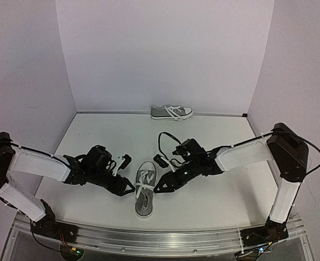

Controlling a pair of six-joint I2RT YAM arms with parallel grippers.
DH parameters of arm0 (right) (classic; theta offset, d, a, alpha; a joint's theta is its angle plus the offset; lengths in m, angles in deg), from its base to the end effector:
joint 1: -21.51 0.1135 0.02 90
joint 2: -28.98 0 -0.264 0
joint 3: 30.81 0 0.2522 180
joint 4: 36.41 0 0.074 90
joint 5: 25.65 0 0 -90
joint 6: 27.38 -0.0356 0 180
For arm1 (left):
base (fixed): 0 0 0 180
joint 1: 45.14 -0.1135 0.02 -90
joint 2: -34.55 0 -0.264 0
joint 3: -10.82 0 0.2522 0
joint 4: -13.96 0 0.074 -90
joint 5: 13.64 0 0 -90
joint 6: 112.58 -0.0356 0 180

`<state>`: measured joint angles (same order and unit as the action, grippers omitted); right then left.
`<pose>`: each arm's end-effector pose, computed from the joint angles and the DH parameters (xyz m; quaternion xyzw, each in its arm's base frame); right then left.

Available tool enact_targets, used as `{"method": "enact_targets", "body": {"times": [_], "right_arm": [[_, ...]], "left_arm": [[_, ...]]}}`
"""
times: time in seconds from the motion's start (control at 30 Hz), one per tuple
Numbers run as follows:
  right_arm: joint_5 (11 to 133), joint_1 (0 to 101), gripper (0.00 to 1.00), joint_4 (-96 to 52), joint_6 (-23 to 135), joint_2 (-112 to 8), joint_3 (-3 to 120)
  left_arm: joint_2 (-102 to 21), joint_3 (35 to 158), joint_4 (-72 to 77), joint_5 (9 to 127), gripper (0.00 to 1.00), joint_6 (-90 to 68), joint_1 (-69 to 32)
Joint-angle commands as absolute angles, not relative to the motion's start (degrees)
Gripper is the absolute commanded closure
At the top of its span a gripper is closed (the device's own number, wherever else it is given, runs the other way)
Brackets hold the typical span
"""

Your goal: Tie the shoes

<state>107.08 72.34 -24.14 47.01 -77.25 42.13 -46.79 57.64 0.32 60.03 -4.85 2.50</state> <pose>0.2180 0.3058 0.1570 -0.3921 0.7800 0.4751 0.1099 0.1679 -0.1990 0.1510 0.2876 0.8802 -0.3025 0.2258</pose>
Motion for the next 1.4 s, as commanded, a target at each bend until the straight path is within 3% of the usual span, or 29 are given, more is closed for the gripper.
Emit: {"method": "enact_targets", "body": {"times": [0.0,0.2,0.37,0.77,0.87,1.0,1.17,1.37], "right_arm": [[109.4,72.5,0.53,-33.0,42.2,-80.0,41.9],[109.2,72.6,0.53,-34.5,41.0,-80.0,42.1],[108.4,72.3,0.53,-34.5,40.9,-78.0,41.4],[106.8,65.0,0.54,-33.9,41.2,-69.8,37.3],[106.8,64.5,0.54,-33.8,41.4,-69.3,36.6],[106.7,64.3,0.54,-33.7,41.5,-69.2,36.5],[106.7,64.0,0.54,-33.6,41.7,-69.4,36.6],[106.0,63.6,0.54,-33.5,41.9,-69.5,37.0]], "left_arm": [[-49.9,57.9,9.7,57.8,0.37,-2.0,2.8],[-48.7,56.8,15.8,56.1,0.38,0.8,4.2],[-45.8,58.7,12.6,60.1,0.38,2.0,6.7],[-56.8,66.3,9.1,64.1,0.39,3.3,12.2],[-58.7,67.8,8.5,65.3,0.46,3.9,12.8],[-60.1,70.1,6.1,68.5,0.63,4.6,12.8],[-58.6,72.6,4.1,74.6,0.98,5.0,12.4],[-56.5,78.0,0.7,75.2,1.0,1.4,4.9]]}}
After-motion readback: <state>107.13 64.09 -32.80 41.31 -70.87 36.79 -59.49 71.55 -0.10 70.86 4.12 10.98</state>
